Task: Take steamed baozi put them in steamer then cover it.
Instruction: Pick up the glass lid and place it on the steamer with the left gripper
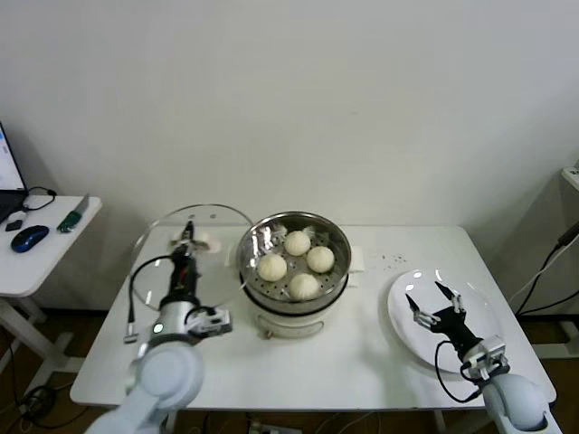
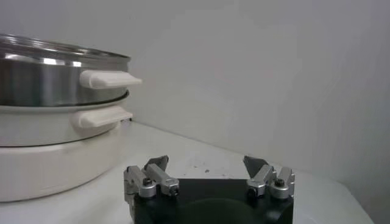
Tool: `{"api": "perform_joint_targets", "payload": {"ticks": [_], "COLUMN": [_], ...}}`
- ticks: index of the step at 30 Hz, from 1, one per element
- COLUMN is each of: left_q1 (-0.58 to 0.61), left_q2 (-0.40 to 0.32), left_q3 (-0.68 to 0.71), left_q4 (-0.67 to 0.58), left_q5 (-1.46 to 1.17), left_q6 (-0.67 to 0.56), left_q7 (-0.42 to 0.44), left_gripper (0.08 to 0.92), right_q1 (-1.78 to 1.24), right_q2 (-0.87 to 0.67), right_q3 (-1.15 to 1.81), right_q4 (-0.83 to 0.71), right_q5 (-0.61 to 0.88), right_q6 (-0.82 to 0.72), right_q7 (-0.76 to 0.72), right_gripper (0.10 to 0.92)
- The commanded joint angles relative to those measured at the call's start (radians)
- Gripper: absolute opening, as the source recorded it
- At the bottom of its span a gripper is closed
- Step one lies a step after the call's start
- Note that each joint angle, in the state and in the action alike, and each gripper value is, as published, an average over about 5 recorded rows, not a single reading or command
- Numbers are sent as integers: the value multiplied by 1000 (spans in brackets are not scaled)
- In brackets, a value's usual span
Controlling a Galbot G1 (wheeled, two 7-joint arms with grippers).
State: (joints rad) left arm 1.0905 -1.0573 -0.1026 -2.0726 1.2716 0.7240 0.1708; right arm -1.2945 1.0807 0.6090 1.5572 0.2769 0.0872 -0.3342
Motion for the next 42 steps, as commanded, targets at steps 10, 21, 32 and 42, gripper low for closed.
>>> {"api": "perform_joint_targets", "payload": {"ticks": [10, 21, 32, 42], "left_q1": [-289, -296, -302, -312], "left_q2": [-362, -444, -431, -408], "left_q3": [272, 301, 297, 298], "left_q4": [296, 407, 458, 467], "left_q5": [234, 226, 209, 181], "left_q6": [61, 61, 61, 61], "left_q7": [154, 115, 81, 84], "left_gripper": [147, 147, 147, 147], "right_q1": [-2, -21, -26, -25], "right_q2": [7, 18, 29, 38], "right_q3": [24, 48, 56, 58], "right_q4": [-15, -20, -26, -31], "right_q5": [-27, -46, -61, -71], "right_q6": [9, 24, 35, 40], "right_q7": [5, -2, -8, -11], "right_gripper": [823, 823, 823, 823]}}
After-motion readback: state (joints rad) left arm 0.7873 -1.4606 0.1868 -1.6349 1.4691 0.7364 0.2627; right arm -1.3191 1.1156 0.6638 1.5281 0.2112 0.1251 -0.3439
